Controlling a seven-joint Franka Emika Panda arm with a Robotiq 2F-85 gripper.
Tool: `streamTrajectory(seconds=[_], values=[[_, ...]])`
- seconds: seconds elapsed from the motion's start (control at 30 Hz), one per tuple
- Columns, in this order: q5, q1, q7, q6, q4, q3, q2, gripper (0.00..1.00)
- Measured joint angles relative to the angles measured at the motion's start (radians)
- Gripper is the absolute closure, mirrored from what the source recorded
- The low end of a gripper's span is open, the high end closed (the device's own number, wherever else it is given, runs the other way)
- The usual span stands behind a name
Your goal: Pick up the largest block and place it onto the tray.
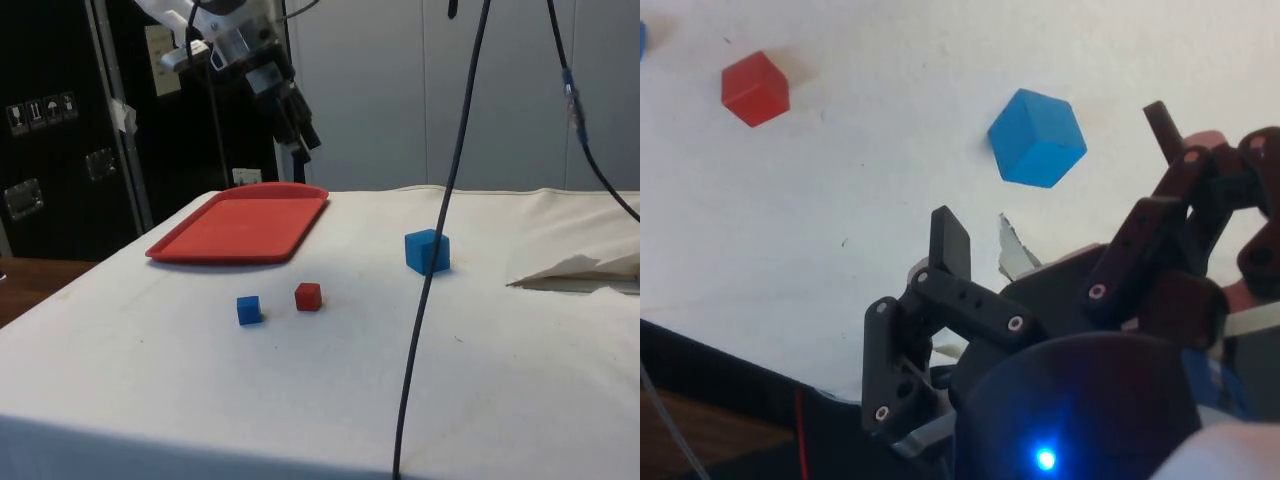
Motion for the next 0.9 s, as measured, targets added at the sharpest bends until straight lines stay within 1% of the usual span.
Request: streamTrajectory(seconds=[0.2, 0.53, 0.6, 0.8, 0.83, 0.9], values=[[-0.003, 0.002, 0.002, 0.034, -0.029, 0.002, -0.026, 0.00], [-0.027, 0.004, 0.011, 0.058, -0.065, 0.004, -0.085, 0.00], [-0.027, 0.004, 0.011, 0.058, -0.065, 0.004, -0.085, 0.00], [-0.050, 0.004, 0.018, 0.072, -0.094, 0.005, -0.129, 0.00], [-0.054, 0.004, 0.019, 0.081, -0.108, 0.007, -0.137, 0.00], [-0.055, 0.004, 0.020, 0.088, -0.116, 0.008, -0.139, 0.00]])
